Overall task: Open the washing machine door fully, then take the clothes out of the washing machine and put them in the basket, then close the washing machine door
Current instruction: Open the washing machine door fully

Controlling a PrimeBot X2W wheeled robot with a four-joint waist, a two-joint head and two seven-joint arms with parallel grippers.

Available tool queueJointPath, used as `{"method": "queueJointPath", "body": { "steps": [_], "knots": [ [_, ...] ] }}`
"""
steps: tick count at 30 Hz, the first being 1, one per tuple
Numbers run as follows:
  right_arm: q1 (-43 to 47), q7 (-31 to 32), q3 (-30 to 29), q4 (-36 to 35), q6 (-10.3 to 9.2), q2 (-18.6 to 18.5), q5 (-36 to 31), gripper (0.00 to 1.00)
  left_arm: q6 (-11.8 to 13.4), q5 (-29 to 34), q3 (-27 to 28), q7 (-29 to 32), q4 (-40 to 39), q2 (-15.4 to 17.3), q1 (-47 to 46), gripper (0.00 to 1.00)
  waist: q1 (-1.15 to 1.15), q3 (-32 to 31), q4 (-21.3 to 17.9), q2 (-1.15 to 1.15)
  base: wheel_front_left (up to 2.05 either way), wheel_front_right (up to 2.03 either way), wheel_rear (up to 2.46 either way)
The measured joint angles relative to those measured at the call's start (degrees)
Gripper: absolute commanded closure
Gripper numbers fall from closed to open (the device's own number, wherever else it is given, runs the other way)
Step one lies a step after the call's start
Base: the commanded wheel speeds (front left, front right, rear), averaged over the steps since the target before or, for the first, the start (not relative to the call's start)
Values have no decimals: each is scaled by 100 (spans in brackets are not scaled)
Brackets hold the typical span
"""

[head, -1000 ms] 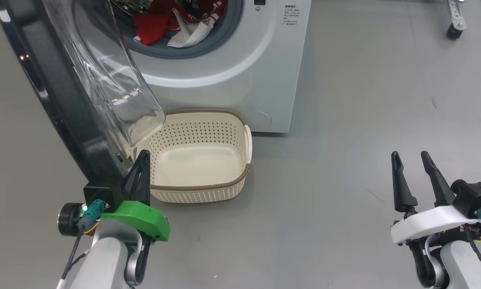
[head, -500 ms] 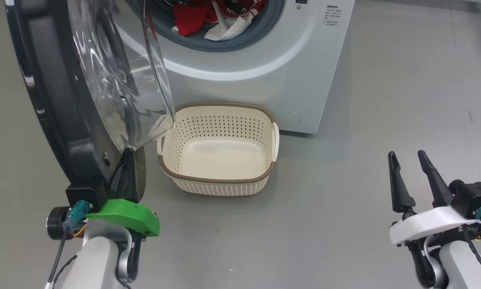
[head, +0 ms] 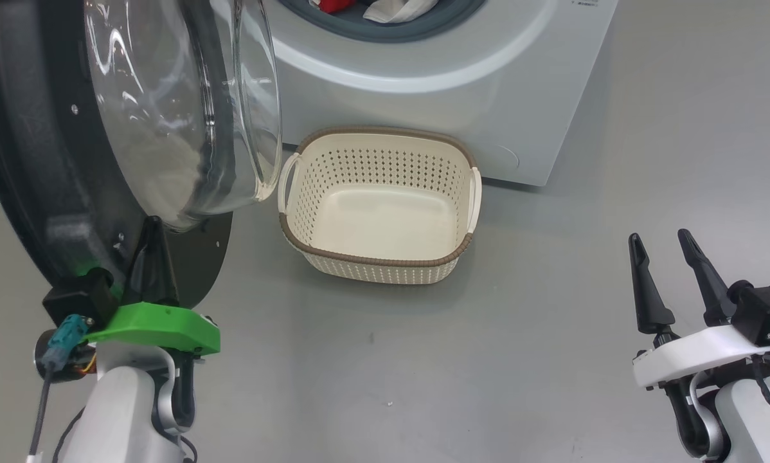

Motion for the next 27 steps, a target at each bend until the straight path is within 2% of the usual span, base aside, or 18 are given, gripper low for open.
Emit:
{"method": "queueJointPath", "body": {
  "steps": [11,27],
  "knots": [
    [-11,54,0,-52,40,-145,-11,0,25,-172,650,-56,-58,43,-45,100,0,287,150,0,0,0,0],
    [-121,220,-2,-316,79,-376,-63,0,73,-590,1739,-105,-66,486,-47,100,0,623,174,0,0,0,0]
  ]
}}
